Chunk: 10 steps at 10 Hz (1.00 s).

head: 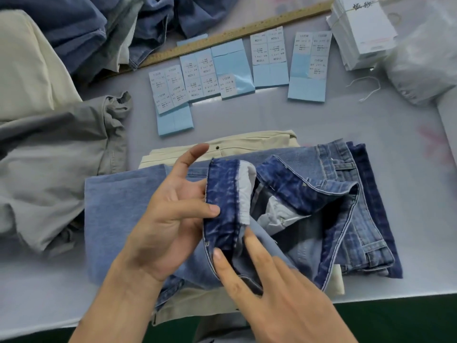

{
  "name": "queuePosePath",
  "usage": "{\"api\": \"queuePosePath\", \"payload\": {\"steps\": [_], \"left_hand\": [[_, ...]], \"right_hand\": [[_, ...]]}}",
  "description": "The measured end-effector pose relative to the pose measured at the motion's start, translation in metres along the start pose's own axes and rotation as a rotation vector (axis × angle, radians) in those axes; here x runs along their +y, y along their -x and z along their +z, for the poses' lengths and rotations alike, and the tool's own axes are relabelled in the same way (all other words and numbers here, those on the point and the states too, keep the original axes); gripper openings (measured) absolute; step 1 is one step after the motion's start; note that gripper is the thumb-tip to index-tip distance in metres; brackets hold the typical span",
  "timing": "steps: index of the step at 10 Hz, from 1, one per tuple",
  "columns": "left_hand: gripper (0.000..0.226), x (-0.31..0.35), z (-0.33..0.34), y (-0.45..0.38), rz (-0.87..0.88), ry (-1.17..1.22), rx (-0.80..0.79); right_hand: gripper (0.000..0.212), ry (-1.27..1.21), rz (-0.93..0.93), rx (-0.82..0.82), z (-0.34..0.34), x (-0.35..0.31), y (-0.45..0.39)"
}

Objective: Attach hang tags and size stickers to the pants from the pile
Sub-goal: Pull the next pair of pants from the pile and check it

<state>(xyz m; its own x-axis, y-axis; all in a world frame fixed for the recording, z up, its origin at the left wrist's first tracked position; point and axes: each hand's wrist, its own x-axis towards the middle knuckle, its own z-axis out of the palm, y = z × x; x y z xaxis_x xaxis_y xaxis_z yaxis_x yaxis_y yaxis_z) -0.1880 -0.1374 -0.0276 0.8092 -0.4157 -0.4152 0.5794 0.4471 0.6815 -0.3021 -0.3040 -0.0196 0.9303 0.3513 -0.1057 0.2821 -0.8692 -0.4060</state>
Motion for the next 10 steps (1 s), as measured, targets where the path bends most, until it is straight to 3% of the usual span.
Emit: {"api": "queuePosePath", "payload": {"steps": [1,2,3,4,5,6,7,8,10], "left_hand": [[0.098,-0.001,-0.001,0.002,0.030,0.043,-0.016],[0.103,-0.003,-0.001,0.003,0.051,0.102,-0.023],[0.089,-0.001,0.005,0.004,0.041,0.029,0.042],[0.079,0.004,0.014,0.005,0.057,-0.263,0.217],[0.067,0.008,0.025,0.008,0.175,-0.888,0.278],[0.073,0.011,0.044,0.006,0.474,-1.780,0.217],[0.086,0.016,0.057,0.006,0.537,-2.086,0.242],[0.081,0.025,0.057,0.003,0.525,-2.171,0.267],[0.032,0.021,0.065,-0.010,0.574,-2.215,-0.017]], "right_hand": [[0.047,-0.236,0.054,-0.097,-0.002,-0.001,-0.001],[0.041,-0.565,0.264,-0.082,-0.012,0.017,0.003],[0.029,-0.587,0.201,-0.209,-0.011,0.006,0.004],[0.038,-0.229,0.099,0.086,-0.015,0.012,0.014],[0.013,-0.021,-0.032,0.305,-0.011,0.029,0.019],[0.009,0.050,-0.075,0.333,-0.020,0.044,0.017],[0.017,0.069,-0.130,0.277,-0.028,0.055,0.027],[0.021,0.067,-0.247,0.147,-0.031,0.052,0.037],[0.037,-0.184,-0.174,0.297,-0.022,0.068,0.036]]}}
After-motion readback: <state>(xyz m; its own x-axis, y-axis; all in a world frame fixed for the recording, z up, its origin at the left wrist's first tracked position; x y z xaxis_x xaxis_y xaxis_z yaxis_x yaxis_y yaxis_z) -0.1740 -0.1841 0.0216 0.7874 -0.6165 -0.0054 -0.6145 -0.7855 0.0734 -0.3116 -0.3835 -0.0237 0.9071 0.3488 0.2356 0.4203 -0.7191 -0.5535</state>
